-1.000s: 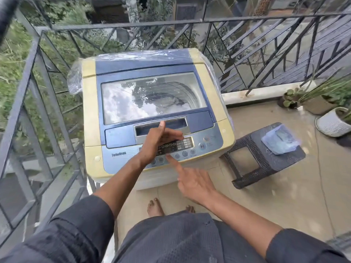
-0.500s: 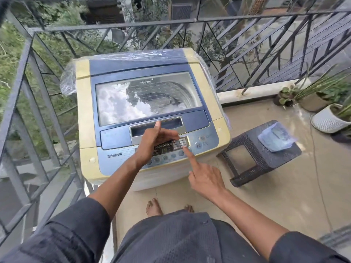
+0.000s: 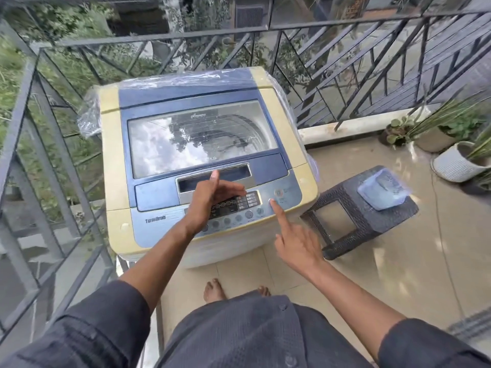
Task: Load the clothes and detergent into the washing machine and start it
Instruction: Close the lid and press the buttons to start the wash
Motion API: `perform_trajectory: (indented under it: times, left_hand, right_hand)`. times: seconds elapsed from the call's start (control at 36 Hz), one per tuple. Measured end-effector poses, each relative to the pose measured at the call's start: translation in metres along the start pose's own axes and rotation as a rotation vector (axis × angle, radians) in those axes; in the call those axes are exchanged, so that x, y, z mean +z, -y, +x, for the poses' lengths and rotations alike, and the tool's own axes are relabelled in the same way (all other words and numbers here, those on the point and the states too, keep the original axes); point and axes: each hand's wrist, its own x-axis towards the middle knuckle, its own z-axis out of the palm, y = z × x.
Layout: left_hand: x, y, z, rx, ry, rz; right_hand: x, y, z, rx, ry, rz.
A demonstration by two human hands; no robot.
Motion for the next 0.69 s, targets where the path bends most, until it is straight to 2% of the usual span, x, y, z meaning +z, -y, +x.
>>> perform_trajectory:
  times: [0.22, 0.69]
  left_hand:
    - [0.0009, -0.0009, -0.0018, 0.005, -0.014, 0.012]
    - [0.0036, -0.0035, -0.0051, 0.043, -0.021, 0.017]
  right_hand:
    - [0.0043, -0.003, -0.0052, -0.007, 0.037, 0.124]
    - [-0.0002, -0.0006, -0.0055, 0.022, 0.033, 0.116]
